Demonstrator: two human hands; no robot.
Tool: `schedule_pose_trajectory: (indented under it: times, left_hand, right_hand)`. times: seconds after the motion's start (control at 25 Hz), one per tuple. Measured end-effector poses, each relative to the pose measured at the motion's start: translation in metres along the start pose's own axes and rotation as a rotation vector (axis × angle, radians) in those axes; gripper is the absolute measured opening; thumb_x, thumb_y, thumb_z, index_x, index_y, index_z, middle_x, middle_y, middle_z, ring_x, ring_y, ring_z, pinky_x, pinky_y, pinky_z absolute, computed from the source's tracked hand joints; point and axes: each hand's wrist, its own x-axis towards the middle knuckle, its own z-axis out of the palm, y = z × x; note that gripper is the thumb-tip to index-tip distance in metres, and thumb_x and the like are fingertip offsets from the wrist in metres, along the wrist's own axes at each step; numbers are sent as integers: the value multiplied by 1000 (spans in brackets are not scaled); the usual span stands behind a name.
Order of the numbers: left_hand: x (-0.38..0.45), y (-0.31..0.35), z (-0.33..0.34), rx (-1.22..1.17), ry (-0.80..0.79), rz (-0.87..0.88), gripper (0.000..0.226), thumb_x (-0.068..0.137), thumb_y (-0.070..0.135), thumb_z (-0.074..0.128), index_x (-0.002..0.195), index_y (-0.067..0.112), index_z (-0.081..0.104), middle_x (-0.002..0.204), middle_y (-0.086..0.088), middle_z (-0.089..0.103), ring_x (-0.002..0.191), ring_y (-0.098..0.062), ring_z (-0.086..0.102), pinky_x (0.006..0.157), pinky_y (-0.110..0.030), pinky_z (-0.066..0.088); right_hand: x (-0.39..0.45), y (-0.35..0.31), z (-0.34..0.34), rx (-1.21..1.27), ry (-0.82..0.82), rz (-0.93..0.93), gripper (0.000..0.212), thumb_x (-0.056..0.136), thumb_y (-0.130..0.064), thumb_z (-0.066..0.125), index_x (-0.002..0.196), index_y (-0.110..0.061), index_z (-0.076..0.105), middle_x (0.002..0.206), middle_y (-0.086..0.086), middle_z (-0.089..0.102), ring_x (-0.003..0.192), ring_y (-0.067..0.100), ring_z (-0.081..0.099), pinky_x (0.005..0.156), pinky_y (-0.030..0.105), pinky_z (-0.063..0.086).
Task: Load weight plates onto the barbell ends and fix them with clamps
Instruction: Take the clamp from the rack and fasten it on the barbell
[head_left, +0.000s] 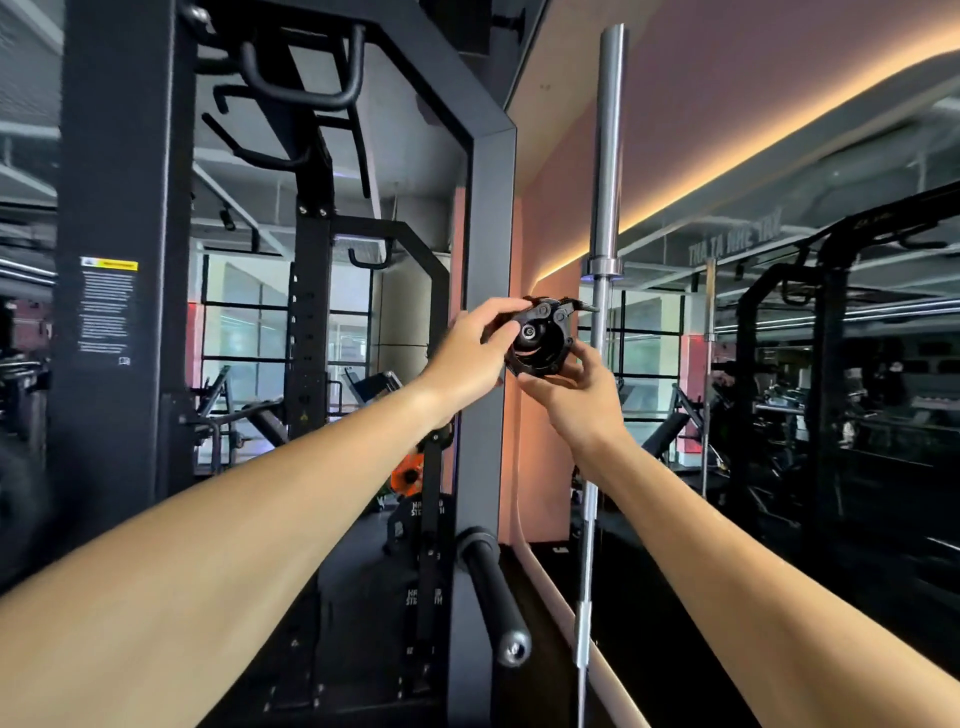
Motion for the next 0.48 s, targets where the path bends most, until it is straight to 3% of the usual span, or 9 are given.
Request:
schedule_pose_trajectory:
  times: [0.08, 0.16, 0.24, 0.32, 0.4, 0.48]
  left_hand:
    - [-25, 13, -5, 4, 34, 15, 31, 106, 20, 42, 127, 34, 61, 126, -6, 51, 123, -25, 57, 98, -52, 55]
    - [-47, 22, -17, -28, 54, -6, 31, 107, 16, 39, 126, 29, 61, 125, -9, 57, 119, -28, 60, 95, -55, 56]
    - [-73, 27, -40, 14, 76, -28, 32, 107, 16, 38, 125, 29, 61, 113, -8, 62, 111, -27, 63, 91, -54, 58]
    - [-100, 33, -70, 82, 98, -54, 31, 108, 18, 38, 124, 32, 61, 102, -5, 61, 94, -21, 62, 87, -49, 60]
    - [-124, 37, -102, 178, 80, -96, 32, 109, 19, 37, 126, 34, 60, 118, -8, 61, 88, -9, 59, 85, -35, 57]
    - [-147, 41, -133, 222, 70, -146, 34, 109, 18, 35, 131, 27, 59, 130, -1, 57, 103, -8, 59, 91, -38, 57]
  right_hand:
    - [-30, -14, 2, -2, -3, 2, 63, 83, -10, 82, 136, -22, 50, 117, -4, 71, 100, 7, 71, 95, 31, 55]
    - [-54, -26, 10, -33, -38, -28, 73, 80, -12, 85, 140, -26, 44, 114, -11, 67, 93, -2, 70, 86, 18, 56]
    - [-74, -40, 25, -94, -90, -80, 87, 74, -15, 89, 143, -32, 38, 116, -18, 62, 100, -3, 67, 87, 13, 53]
    - [-90, -50, 45, -126, -166, -116, 93, 68, -17, 94, 140, -37, 39, 119, -21, 58, 109, -4, 62, 94, 17, 49]
    - [-104, -58, 71, -122, -264, -123, 100, 61, -18, 96, 139, -42, 38, 119, -20, 57, 98, -13, 61, 83, 8, 46]
    - [-116, -60, 96, -102, -347, -106, 106, 57, -19, 98, 140, -43, 36, 119, -6, 61, 96, 0, 67, 82, 15, 51]
